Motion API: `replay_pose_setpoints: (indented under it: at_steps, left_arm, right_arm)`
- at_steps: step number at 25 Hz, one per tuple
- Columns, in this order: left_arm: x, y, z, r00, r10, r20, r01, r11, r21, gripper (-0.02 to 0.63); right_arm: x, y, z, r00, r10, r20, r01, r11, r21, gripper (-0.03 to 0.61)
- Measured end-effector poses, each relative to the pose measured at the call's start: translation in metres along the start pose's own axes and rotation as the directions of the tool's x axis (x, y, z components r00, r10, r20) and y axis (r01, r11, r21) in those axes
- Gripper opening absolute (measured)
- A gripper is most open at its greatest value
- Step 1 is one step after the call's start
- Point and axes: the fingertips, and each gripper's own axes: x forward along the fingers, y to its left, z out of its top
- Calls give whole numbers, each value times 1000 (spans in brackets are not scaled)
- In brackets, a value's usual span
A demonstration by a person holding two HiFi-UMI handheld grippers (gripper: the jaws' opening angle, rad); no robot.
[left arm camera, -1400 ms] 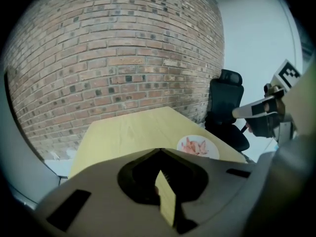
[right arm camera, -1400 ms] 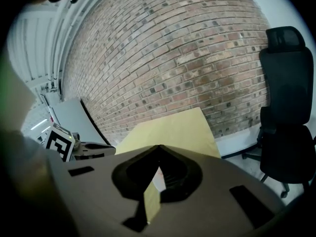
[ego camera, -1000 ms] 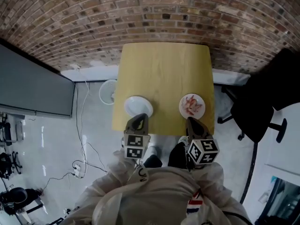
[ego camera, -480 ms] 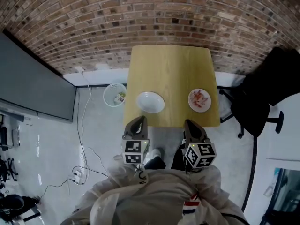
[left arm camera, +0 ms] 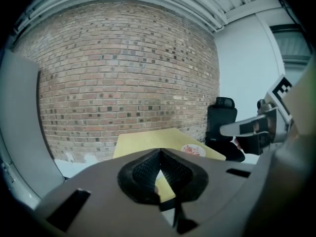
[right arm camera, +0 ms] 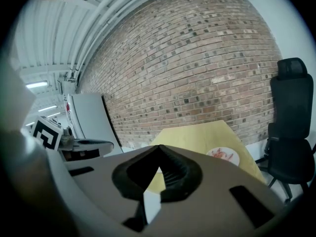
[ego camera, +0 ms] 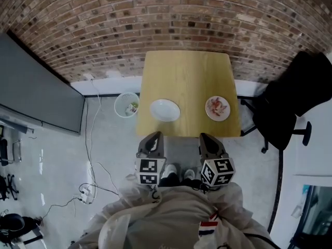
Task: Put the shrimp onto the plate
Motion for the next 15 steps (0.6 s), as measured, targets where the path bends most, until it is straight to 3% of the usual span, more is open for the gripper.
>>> replay_pose_setpoints:
  at_steps: [15]
  left_arm:
    - [9,-25,1,1000,5,-1,-5,999,36,11]
  right_arm:
    - [-14,-27,-9,1000,-22,-2,22,999,34,23]
